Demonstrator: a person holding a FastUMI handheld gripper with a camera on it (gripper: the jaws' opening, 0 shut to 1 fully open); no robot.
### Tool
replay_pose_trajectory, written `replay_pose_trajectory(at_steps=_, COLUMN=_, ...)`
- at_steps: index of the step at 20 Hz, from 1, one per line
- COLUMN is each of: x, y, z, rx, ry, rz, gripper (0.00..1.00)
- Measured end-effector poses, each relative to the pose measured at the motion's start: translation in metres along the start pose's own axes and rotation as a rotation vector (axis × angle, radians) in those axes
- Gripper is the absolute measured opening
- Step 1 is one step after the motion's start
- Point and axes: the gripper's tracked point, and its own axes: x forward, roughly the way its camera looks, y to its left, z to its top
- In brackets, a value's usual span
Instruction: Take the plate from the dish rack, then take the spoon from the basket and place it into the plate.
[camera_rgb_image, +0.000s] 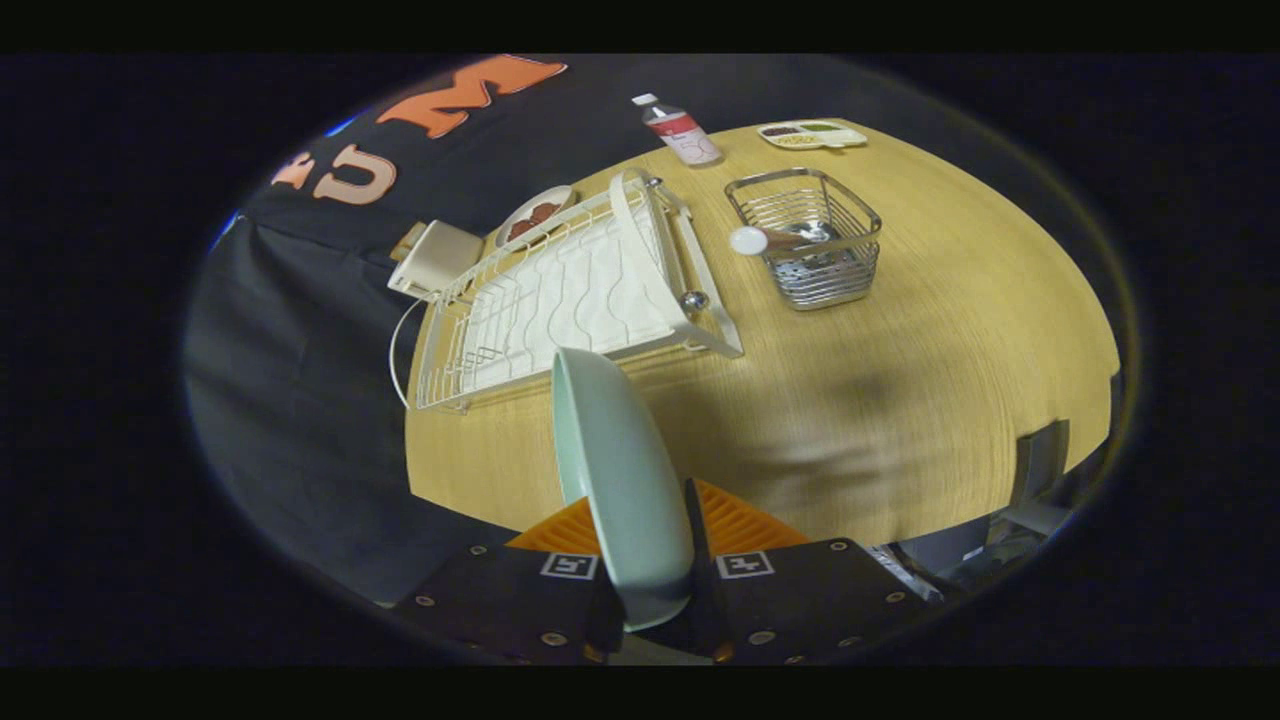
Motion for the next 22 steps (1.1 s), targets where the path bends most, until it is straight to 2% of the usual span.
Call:
replay_pose_trajectory(at_steps=3, x=0.015, y=-0.005, z=-0.008, rx=-0.006, ry=-0.002, rz=0.04, gripper=0.3)
replay_pose_trajectory(at_steps=6, x=0.03, y=-0.005, z=-0.007, rx=0.038, ry=-0.03, rz=0.116, gripper=0.3)
replay_pose_trajectory(at_steps=9, x=0.04, y=-0.015, z=-0.005, rx=0.084, ry=-0.044, rz=0.121, gripper=0.32)
replay_pose_trajectory(at_steps=11, x=0.041, y=-0.023, z=0.0, rx=0.081, ry=-0.071, rz=0.09, gripper=0.35)
replay_pose_trajectory(at_steps=14, x=0.04, y=-0.035, z=0.006, rx=0.041, ry=-0.1, rz=0.045, gripper=0.46)
replay_pose_trajectory(at_steps=15, x=0.037, y=-0.038, z=0.012, rx=0.035, ry=-0.124, rz=0.04, gripper=0.47)
replay_pose_trajectory(at_steps=19, x=0.009, y=-0.055, z=0.061, rx=-0.053, ry=-0.337, rz=-0.069, gripper=0.46)
replay_pose_trajectory(at_steps=22, x=-0.017, y=-0.049, z=0.101, rx=-0.207, ry=-0.539, rz=-0.152, gripper=0.46)
